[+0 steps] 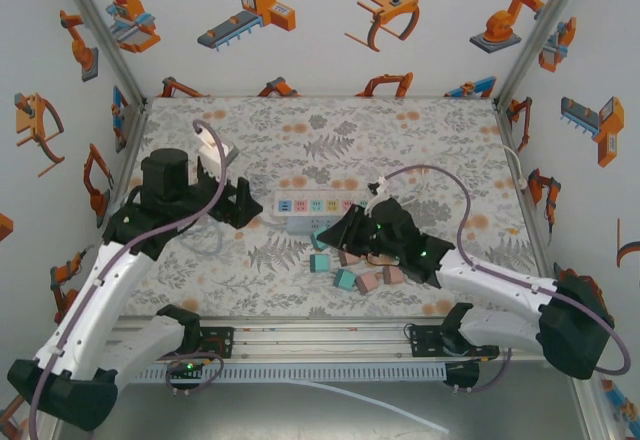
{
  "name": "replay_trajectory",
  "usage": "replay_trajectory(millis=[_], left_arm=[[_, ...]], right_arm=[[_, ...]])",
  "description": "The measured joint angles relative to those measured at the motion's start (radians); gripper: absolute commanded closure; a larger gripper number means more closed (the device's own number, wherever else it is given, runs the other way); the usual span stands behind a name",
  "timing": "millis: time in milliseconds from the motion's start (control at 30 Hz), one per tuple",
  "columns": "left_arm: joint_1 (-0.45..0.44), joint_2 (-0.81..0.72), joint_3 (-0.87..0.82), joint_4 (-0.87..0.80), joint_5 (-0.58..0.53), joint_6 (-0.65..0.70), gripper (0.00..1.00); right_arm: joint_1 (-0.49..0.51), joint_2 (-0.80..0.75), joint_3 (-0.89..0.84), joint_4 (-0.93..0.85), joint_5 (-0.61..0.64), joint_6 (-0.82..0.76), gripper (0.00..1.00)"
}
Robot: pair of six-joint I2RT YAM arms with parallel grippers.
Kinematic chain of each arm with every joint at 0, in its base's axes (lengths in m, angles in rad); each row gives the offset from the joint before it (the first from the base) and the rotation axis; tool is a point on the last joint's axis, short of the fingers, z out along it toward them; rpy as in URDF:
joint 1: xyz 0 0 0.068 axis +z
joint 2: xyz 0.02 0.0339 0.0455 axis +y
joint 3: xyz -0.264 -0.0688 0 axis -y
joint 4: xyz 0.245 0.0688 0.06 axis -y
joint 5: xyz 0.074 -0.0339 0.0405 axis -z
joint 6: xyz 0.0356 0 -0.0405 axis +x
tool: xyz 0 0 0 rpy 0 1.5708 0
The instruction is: Pull the plug off the socket
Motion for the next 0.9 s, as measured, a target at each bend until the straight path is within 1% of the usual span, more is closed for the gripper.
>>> replay_trajectory(millis=[67, 100, 267, 367, 500, 667, 767, 900], left_arm=[[-0.001, -0.023, -0.025, -0.055, 0.048, 0.084, 0.01], [-0.003, -0.027, -0.034, -0.075, 0.074, 0.119, 0.03], [-0.038, -0.07, -0.097, -0.181, 0.24, 0.309, 0.03], [-0.075, -0.132, -0.154, -0.217, 0.293, 0.397, 0.03], [-0.127, -0.19, -0.212, -0.224, 0.284, 0.464, 0.03], [-0.18, -0.196, -0.23, -0.22, 0.232, 0.492, 0.03], [-0.208, -0.208, -0.235, -0.213, 0.21, 0.496, 0.03], [-0.238, -0.225, -0.248, -0.202, 0.192, 0.497, 0.03]], right_arm=[[0.069, 0.001, -0.016, -0.003, 0.048, 0.075, 0.93], [0.102, 0.004, -0.021, -0.005, 0.075, 0.106, 0.92], [0.243, 0.066, -0.039, 0.001, 0.203, 0.243, 0.91], [0.303, 0.132, -0.044, 0.012, 0.274, 0.308, 0.9], [0.345, 0.224, -0.06, 0.051, 0.347, 0.374, 0.89], [0.381, 0.334, -0.067, 0.108, 0.42, 0.441, 0.84], [0.414, 0.365, -0.071, 0.143, 0.47, 0.498, 0.76], [0.455, 0.379, -0.072, 0.147, 0.526, 0.578, 0.57]])
